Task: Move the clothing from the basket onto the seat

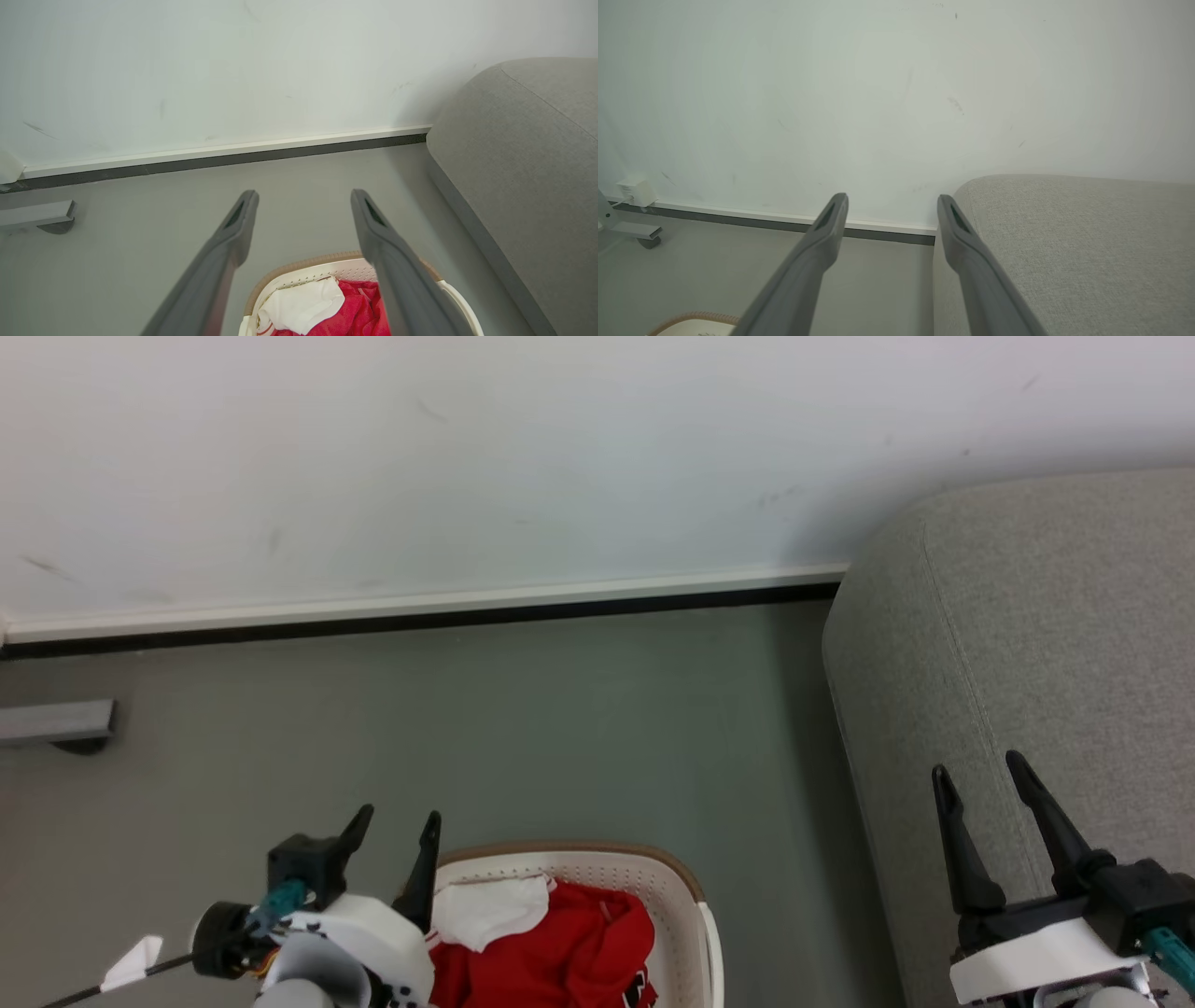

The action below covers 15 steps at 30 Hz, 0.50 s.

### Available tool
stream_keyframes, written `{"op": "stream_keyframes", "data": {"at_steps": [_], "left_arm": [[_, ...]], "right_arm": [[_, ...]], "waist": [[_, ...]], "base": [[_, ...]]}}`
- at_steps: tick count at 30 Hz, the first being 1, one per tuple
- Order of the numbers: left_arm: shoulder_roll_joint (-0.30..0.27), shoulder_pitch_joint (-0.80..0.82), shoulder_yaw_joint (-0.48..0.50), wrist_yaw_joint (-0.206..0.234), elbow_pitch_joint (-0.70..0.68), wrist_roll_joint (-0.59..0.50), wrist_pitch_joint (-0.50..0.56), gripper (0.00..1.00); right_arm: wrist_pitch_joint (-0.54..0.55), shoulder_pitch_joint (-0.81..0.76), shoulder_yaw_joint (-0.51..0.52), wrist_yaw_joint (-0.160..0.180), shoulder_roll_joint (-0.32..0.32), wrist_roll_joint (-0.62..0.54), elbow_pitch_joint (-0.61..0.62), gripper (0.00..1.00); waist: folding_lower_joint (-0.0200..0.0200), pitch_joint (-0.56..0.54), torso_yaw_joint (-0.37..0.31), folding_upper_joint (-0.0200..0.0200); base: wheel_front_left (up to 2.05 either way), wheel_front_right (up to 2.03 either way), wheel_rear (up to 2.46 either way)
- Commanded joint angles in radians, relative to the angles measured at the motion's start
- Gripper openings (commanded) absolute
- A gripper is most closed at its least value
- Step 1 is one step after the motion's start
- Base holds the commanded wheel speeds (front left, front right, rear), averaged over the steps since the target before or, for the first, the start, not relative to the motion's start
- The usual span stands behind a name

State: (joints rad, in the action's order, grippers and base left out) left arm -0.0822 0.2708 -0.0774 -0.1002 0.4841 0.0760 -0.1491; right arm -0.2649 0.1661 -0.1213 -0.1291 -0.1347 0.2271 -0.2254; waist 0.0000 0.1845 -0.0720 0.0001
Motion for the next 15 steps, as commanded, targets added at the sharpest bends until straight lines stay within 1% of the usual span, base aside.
{"op": "stream_keyframes", "data": {"at_steps": [1,3,9,15], "left_arm": [[-0.003,0.018,-0.005,0.003,0.008,-0.013,0.010,1.00],[-0.002,0.044,-0.020,0.009,0.028,-0.023,0.051,1.00],[0.003,0.098,-0.064,0.005,0.110,-0.038,0.164,1.00],[0.008,0.147,-0.087,0.017,0.200,-0.044,0.201,1.00]], "right_arm": [[0.001,0.017,0.002,-0.003,-0.005,0.002,0.006,1.00],[0.001,0.042,-0.001,-0.003,-0.001,0.003,0.021,1.00],[0.001,0.102,-0.006,-0.003,0.011,0.009,0.052,1.00],[0.001,0.164,-0.024,-0.003,0.024,0.022,0.082,1.00]], "waist": [[0.0000,0.046,-0.023,-0.0001],[0.0000,0.080,-0.036,-0.0001],[0.0000,0.174,-0.079,-0.0001],[0.0000,0.272,-0.128,-0.0001]], "base": [[0.00,0.00,0.00],[0.00,0.00,0.00],[0.00,0.00,0.00],[0.00,0.00,0.00]]}}
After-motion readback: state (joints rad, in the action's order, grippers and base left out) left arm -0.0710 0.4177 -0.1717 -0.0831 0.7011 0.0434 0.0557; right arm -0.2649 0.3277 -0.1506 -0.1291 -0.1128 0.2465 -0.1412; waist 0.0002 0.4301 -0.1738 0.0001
